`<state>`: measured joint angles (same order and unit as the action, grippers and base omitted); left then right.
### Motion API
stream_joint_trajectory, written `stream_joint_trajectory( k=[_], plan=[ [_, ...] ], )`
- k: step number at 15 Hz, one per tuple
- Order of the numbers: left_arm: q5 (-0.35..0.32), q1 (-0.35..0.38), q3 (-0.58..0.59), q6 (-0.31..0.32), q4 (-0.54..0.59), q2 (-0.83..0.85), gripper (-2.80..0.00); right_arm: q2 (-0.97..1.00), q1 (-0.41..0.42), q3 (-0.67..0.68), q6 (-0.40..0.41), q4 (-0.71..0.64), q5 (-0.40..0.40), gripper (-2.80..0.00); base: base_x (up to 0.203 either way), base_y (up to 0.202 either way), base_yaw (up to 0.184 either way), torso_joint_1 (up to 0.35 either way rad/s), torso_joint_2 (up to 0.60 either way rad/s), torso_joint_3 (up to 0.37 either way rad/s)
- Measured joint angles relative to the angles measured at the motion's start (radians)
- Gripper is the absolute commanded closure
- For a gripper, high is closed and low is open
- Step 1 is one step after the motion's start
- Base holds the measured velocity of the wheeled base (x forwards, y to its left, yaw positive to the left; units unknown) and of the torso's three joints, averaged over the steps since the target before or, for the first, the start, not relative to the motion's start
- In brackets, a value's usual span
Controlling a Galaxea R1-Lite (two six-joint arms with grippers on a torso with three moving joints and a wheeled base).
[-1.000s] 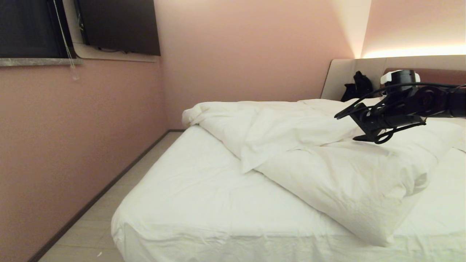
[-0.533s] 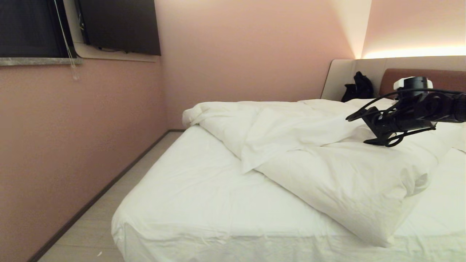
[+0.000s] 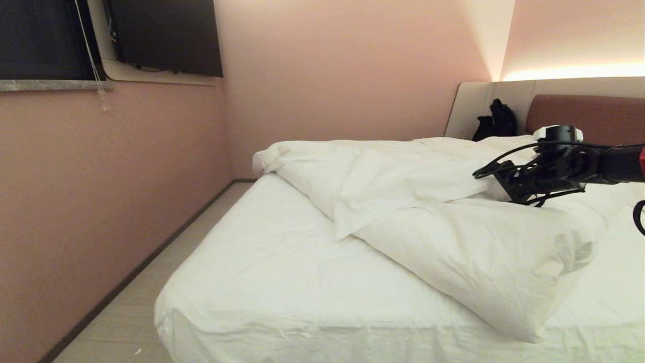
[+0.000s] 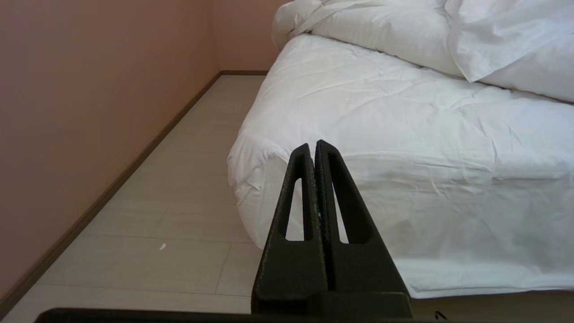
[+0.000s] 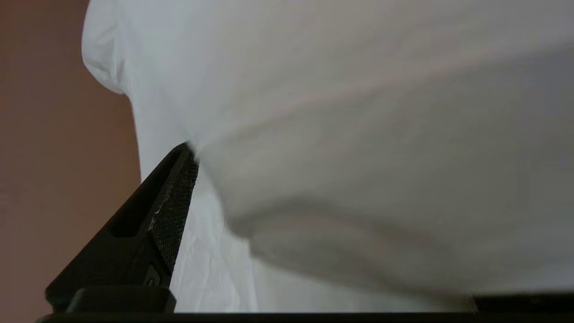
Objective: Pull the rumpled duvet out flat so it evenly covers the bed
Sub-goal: Hold the folded corner of the quilt
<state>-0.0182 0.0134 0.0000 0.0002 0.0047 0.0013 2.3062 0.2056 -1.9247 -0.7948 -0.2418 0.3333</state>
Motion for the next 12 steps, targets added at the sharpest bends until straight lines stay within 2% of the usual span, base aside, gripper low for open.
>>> stream_joint_trajectory(
  k=[8,9,12],
  plan=[
    [0.000,0.000,0.000,0.000,0.000,0.000,0.00,0.018,0.012,-0.001,0.004,0.062,0.081,-2.80,0.000,0.000,0.000,0.000,0.00,0.000],
    [0.000,0.000,0.000,0.000,0.000,0.000,0.00,0.024,0.011,-0.001,0.006,0.073,0.085,0.00,0.000,0.000,0.000,0.000,0.00,0.000],
    [0.000,0.000,0.000,0.000,0.000,0.000,0.00,0.059,0.009,-0.003,0.012,0.126,0.084,0.00,0.000,0.000,0.000,0.000,0.00,0.000]
  ],
)
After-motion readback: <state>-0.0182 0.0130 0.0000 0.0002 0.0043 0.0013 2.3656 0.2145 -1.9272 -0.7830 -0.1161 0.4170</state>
